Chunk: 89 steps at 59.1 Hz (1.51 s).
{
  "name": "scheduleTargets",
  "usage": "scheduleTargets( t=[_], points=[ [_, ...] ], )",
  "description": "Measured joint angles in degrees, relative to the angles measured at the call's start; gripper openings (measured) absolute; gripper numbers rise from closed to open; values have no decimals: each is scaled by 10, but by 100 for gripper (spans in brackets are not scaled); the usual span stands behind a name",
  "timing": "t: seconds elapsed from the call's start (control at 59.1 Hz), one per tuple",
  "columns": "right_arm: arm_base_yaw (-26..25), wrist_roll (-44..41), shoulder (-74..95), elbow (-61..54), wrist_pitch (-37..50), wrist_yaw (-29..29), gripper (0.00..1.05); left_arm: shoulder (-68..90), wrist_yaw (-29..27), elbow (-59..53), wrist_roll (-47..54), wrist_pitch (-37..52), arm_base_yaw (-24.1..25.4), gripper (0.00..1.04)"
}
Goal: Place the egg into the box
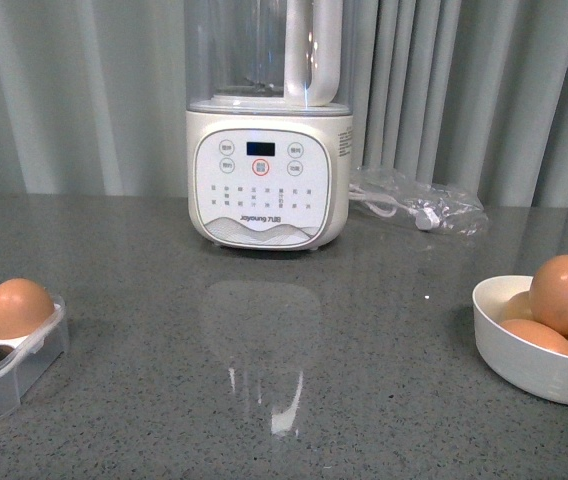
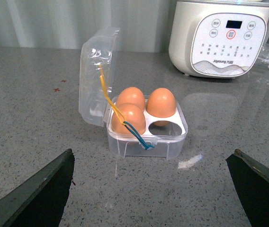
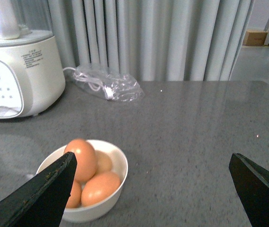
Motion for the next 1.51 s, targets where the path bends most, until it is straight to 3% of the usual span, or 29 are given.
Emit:
scheduleTargets(
  t=[0.237,0.609,0.863,1.506],
  points=[
    [0,-7,207,125,57,-52,98,0,0,0,0,0,0,98],
    [33,-3,354,256,-34,-111,98,0,0,0,0,0,0,98],
    [42,-23,388,265,-61,-122,98,0,0,0,0,0,0,98],
    [60,-30,457,262,-29,-162,98,0,0,0,0,0,0,98]
  ],
)
